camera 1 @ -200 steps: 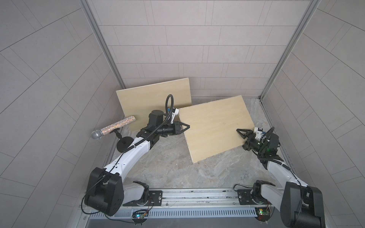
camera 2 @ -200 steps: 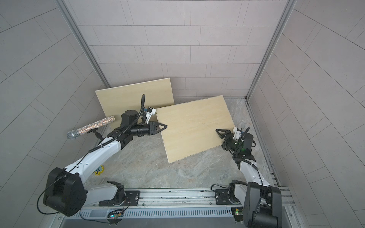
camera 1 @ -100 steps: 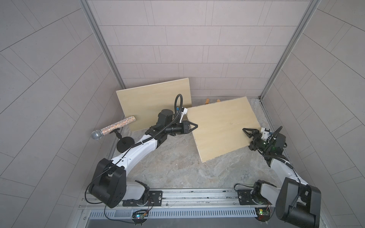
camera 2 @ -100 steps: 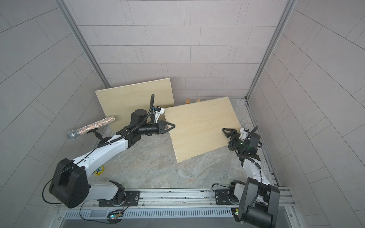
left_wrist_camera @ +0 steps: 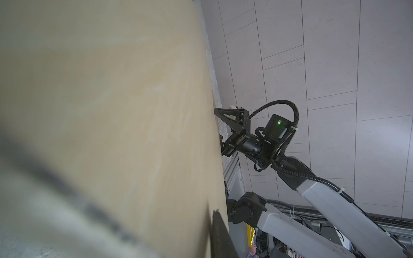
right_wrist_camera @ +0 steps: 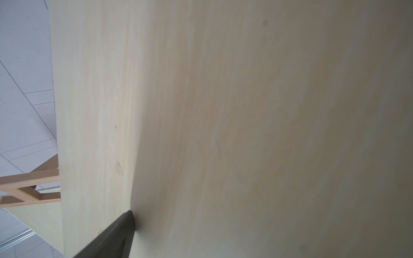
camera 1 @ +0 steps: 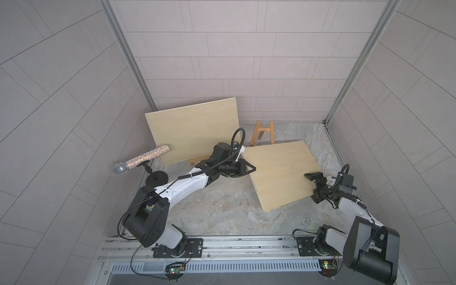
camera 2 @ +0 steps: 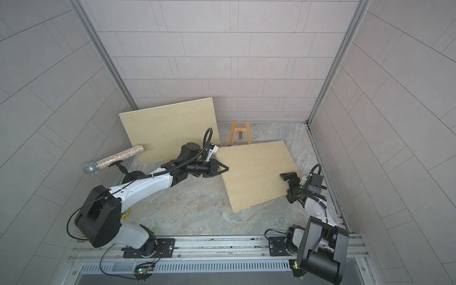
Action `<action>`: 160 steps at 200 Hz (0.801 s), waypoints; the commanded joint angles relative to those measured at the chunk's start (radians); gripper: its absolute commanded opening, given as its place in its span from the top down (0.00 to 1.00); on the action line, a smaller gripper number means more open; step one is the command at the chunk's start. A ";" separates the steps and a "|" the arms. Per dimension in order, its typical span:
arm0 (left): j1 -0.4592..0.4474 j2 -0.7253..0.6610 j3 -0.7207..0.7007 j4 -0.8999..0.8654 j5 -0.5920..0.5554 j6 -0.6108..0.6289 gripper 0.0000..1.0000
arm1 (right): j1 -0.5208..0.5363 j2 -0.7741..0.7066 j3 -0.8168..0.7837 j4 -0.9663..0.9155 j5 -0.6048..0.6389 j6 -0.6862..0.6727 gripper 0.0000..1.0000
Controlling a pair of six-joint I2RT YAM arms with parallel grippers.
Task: Disassemble the easel
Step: Place the drawing board at the corner of the board.
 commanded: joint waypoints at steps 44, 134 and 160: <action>-0.098 0.106 0.076 0.061 0.046 0.204 1.00 | 0.061 -0.046 0.108 -0.186 -0.050 -0.217 0.00; -0.115 0.189 0.147 0.017 0.020 0.211 1.00 | 0.118 -0.072 0.185 -0.497 0.058 -0.289 0.00; -0.119 0.214 0.163 0.005 0.021 0.217 1.00 | 0.141 -0.073 0.235 -0.557 0.084 -0.280 0.01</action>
